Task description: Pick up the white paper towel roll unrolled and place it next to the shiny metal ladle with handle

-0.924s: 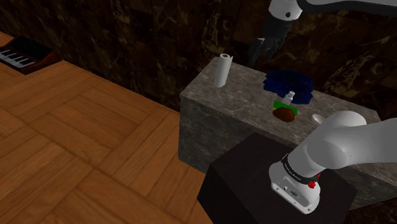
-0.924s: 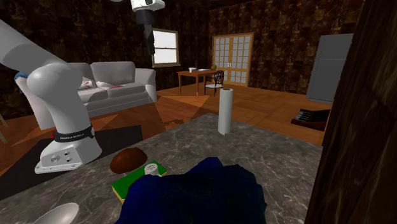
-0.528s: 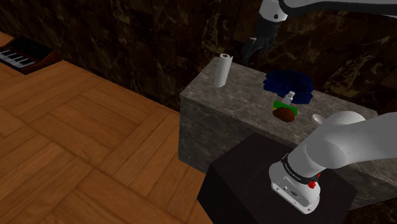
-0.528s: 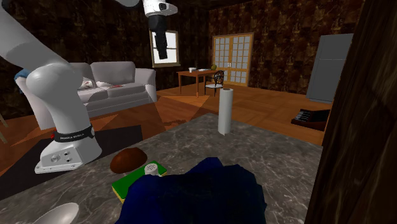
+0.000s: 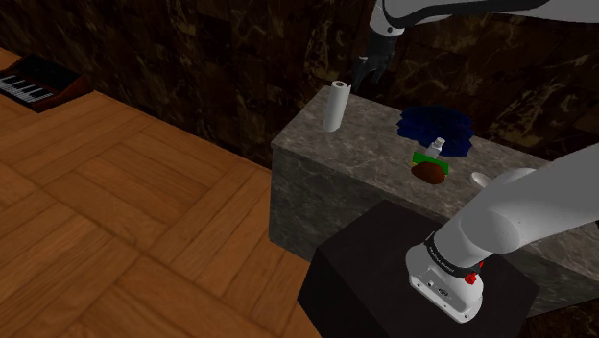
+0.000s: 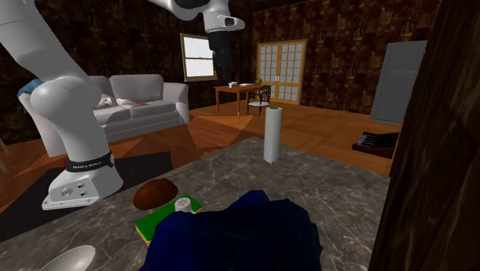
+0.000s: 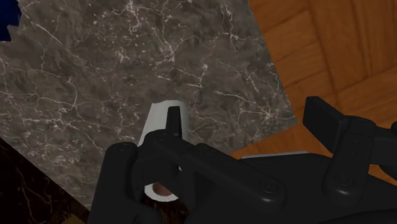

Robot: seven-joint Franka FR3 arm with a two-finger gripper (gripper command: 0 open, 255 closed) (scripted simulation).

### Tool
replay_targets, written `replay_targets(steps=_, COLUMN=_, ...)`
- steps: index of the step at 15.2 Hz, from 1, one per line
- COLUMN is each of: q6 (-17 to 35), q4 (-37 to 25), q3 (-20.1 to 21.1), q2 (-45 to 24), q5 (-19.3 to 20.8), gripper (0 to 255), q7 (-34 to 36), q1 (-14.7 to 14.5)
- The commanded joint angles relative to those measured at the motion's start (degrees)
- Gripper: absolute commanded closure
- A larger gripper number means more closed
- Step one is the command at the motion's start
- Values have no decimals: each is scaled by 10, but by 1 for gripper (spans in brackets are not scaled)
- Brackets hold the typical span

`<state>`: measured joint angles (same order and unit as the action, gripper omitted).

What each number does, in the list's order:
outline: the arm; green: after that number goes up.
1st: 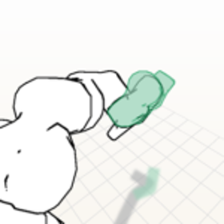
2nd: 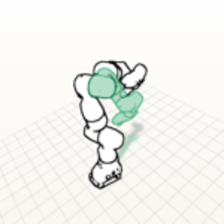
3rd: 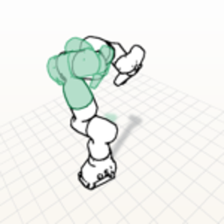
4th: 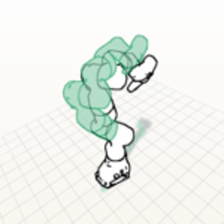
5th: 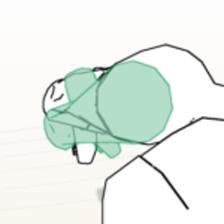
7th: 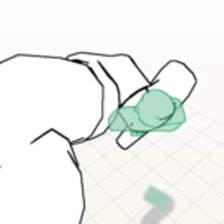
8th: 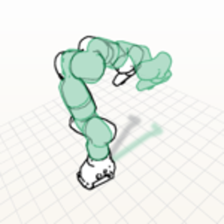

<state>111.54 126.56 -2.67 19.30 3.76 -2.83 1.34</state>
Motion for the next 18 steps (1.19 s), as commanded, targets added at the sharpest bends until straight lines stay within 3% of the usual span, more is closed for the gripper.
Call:
replay_targets(steps=1, q6=14, q4=-28, q3=-6, q2=-42, q5=0, gripper=0, q7=-12, q1=1)
replay_targets(steps=8, q6=47, q4=-145, q3=-29, q2=-194, q5=-11, gripper=0, q7=-66, q1=13)
replay_targets(steps=15, q6=44, q4=-306, q3=-38, q2=-355, q5=-32, gripper=0, q7=-115, q1=33)
replay_targets(steps=18, q6=57, q4=-302, q3=-38, q2=-364, q5=-33, gripper=0, q7=-117, q1=34)
